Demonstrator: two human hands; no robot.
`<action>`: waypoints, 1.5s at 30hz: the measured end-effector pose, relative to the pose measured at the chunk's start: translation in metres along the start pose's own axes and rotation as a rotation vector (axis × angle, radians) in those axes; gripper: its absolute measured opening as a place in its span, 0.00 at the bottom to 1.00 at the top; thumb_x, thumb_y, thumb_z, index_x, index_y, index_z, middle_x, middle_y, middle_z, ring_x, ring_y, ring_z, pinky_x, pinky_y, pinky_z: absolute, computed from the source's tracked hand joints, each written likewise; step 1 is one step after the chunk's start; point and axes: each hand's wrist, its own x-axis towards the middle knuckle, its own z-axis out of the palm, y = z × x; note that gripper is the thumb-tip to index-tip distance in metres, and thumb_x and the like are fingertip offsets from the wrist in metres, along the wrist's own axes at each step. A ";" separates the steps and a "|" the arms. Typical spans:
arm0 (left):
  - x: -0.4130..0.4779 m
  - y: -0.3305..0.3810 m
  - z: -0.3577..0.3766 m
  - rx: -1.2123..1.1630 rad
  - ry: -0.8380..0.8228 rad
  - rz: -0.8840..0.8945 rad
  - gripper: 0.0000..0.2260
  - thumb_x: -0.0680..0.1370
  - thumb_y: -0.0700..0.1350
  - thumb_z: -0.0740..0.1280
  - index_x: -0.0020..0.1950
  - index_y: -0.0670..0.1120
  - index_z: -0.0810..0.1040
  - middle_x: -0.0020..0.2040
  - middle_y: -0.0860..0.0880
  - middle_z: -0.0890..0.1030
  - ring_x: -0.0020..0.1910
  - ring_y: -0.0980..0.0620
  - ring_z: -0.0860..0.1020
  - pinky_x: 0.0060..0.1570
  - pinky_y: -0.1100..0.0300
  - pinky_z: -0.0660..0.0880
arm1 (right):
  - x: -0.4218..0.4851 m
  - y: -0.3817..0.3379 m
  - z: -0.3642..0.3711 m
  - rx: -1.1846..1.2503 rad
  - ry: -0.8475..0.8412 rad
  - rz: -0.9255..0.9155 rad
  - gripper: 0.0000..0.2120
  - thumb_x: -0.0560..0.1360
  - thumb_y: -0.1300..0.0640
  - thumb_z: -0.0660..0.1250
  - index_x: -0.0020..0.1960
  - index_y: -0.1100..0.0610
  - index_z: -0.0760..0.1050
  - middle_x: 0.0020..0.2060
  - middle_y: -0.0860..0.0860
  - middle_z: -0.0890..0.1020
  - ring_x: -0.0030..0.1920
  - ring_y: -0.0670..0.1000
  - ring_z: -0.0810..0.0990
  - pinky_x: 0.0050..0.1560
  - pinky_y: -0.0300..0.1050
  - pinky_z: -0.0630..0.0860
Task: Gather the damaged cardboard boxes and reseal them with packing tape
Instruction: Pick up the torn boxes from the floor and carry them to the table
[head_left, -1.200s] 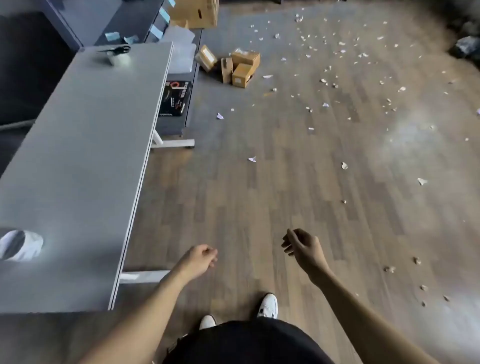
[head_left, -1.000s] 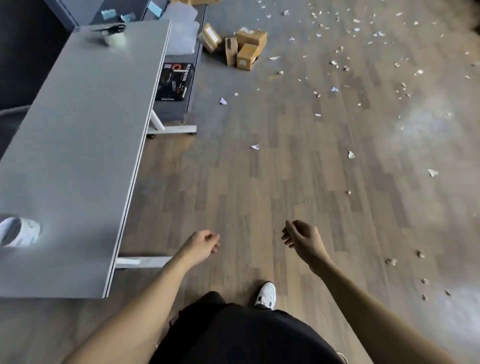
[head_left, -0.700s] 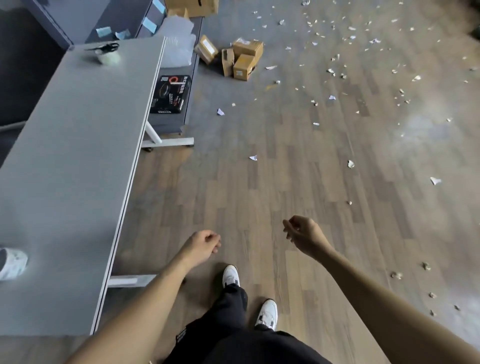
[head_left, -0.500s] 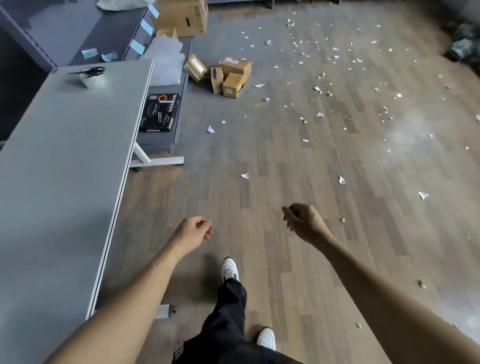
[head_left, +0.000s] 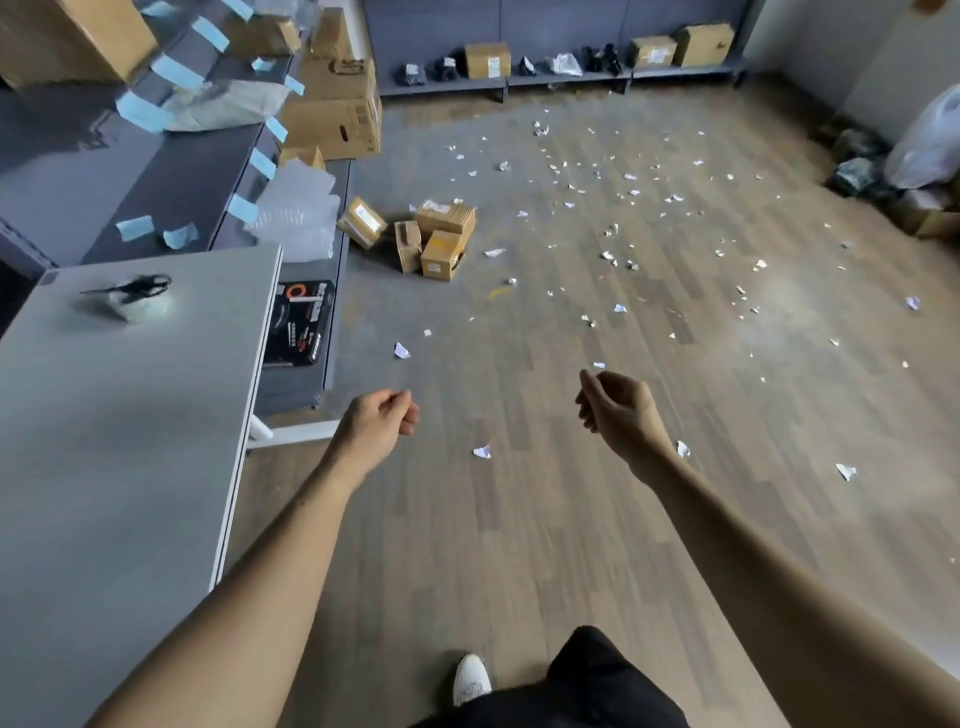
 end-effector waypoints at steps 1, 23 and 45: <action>0.015 0.008 -0.002 -0.005 0.009 0.011 0.13 0.83 0.44 0.61 0.42 0.42 0.80 0.38 0.47 0.82 0.33 0.53 0.79 0.41 0.62 0.75 | 0.015 -0.006 0.002 0.005 0.008 -0.009 0.22 0.82 0.53 0.61 0.39 0.70 0.74 0.27 0.52 0.76 0.29 0.48 0.73 0.34 0.42 0.72; 0.371 0.167 0.059 -0.061 0.125 -0.015 0.12 0.83 0.45 0.62 0.43 0.45 0.81 0.40 0.48 0.84 0.36 0.52 0.81 0.52 0.48 0.79 | 0.441 -0.093 0.010 0.001 -0.095 -0.097 0.20 0.82 0.52 0.63 0.34 0.61 0.75 0.26 0.51 0.77 0.27 0.48 0.74 0.36 0.44 0.72; 0.747 0.227 0.004 0.016 -0.085 -0.030 0.12 0.84 0.51 0.60 0.50 0.49 0.80 0.48 0.49 0.84 0.47 0.51 0.83 0.51 0.54 0.78 | 0.751 -0.182 0.143 -0.054 0.002 0.003 0.21 0.82 0.52 0.61 0.38 0.67 0.75 0.28 0.51 0.78 0.29 0.49 0.74 0.35 0.44 0.72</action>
